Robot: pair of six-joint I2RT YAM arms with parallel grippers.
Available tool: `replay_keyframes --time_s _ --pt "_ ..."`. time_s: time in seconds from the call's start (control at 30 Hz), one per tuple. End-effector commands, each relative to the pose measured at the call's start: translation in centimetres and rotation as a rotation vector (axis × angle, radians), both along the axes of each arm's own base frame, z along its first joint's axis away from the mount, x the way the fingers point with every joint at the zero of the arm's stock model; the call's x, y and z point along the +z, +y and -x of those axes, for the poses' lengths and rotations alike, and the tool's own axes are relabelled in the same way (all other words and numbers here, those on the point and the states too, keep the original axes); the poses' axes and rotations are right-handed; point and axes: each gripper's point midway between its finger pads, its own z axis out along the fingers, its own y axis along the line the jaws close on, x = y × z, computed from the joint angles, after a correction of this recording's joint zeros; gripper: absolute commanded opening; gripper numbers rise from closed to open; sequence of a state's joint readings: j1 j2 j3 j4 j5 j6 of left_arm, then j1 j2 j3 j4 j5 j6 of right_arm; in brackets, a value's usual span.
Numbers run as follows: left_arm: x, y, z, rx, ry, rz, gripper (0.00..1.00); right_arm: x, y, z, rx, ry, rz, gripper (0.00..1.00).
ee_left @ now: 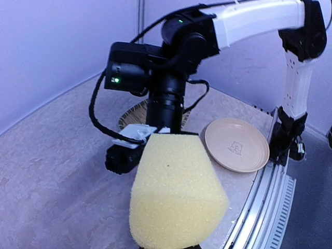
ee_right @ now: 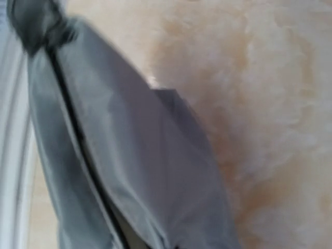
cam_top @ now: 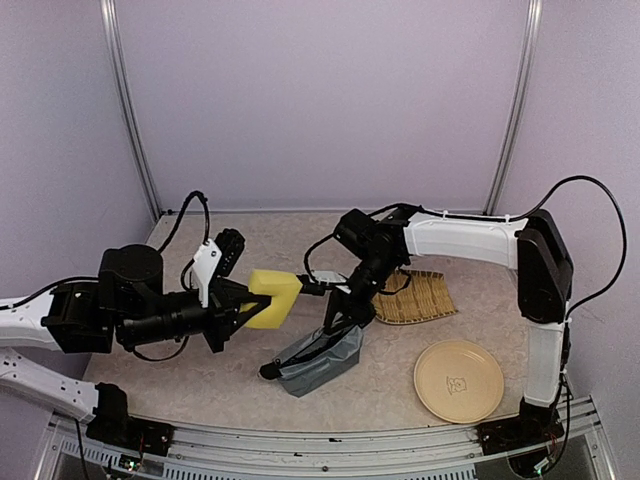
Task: Sort the hair-cutting tools
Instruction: Pick up the kit bag at the center of the board, then place the sponge in the kit bag.
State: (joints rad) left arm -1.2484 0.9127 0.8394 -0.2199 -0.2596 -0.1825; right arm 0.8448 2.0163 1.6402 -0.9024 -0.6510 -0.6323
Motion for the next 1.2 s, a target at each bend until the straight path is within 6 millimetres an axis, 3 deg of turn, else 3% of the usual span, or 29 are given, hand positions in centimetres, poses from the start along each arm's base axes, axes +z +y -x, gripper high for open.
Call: replay_keyframes --time_s 0.0,0.3,0.43,0.87,1.17 --pt "-1.7 -2.5 1.3 -0.057 -0.098 -0.097 0.00 2.8 0.0 1.0 -0.023 0.196 -0.086 0.00" --pt "-5.9 -9.2 0.7 -0.189 -0.107 -0.313 0.00 3.2 -0.2 0.8 -0.045 0.328 -0.131 0.00" --pt "-8.1 -10.9 -0.4 -0.180 -0.084 -0.359 0.00 3.3 -0.3 0.8 -0.048 0.351 -0.148 0.00" --pt "-12.9 -10.7 -5.4 -0.065 -0.146 -0.540 0.00 3.1 -1.0 0.6 -0.050 0.413 -0.179 0.00" --pt "-15.6 -8.4 -8.3 0.089 -0.090 -0.637 0.00 2.6 -1.0 0.7 -0.047 0.425 -0.172 0.00"
